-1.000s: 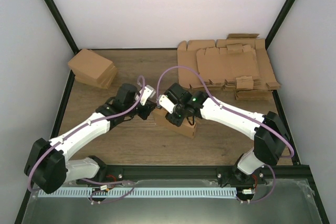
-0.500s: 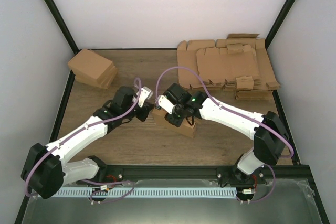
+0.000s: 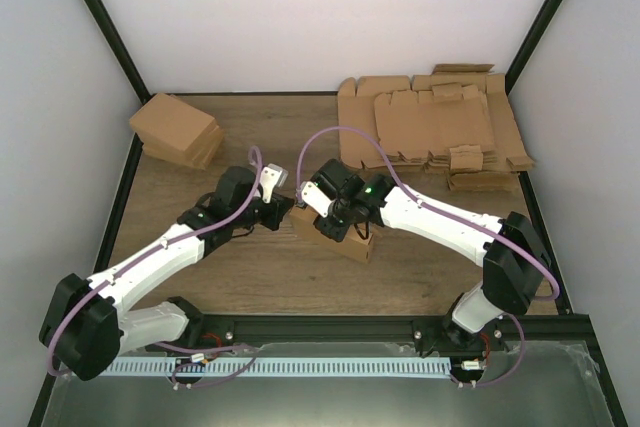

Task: Fold the paper box

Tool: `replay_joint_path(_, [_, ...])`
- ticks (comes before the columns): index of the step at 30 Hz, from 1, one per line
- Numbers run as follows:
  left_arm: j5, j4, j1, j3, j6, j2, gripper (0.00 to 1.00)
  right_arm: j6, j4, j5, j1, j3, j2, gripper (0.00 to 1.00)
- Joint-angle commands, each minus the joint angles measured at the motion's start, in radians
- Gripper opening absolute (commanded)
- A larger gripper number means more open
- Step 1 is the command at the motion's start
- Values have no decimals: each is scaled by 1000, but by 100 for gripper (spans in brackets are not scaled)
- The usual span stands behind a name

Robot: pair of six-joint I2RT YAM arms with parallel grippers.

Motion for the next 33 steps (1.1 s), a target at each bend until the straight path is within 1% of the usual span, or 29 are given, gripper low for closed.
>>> replay_joint_path(1, [31,20,-15,-19,-54,-20,4,25,0,5,3,24,25,25])
replay_joint_path(10, [11,42,-24,-74,-33,-24,4,25,5,7,3,18,20,25])
replay_joint_path(16, [-12,39,-46,-96,-7,-32,4,27,42,5,3,4,17,25])
replay_joint_path(19, [-26,38,-62,-104,-7,-39,4,33,82,2,3,-19,2,24])
replay_joint_path(21, [-44,36,-75,-105,-13,-50,4,33,117,-5,3,-41,-16,22])
replay_joint_path(23, [-72,26,-82,-101,-14,-68,4,25,168,-17,3,-70,-36,20])
replay_joint_path(26, [-122,11,-83,-90,-6,-103,4,11,237,-44,3,-96,-44,19])
replay_joint_path(29, [-176,-12,-81,-73,11,-118,4,-8,291,-40,2,-91,-31,19])
replay_joint_path(33, [-235,-14,-74,-57,32,-118,4,-66,332,-45,4,-40,22,19])
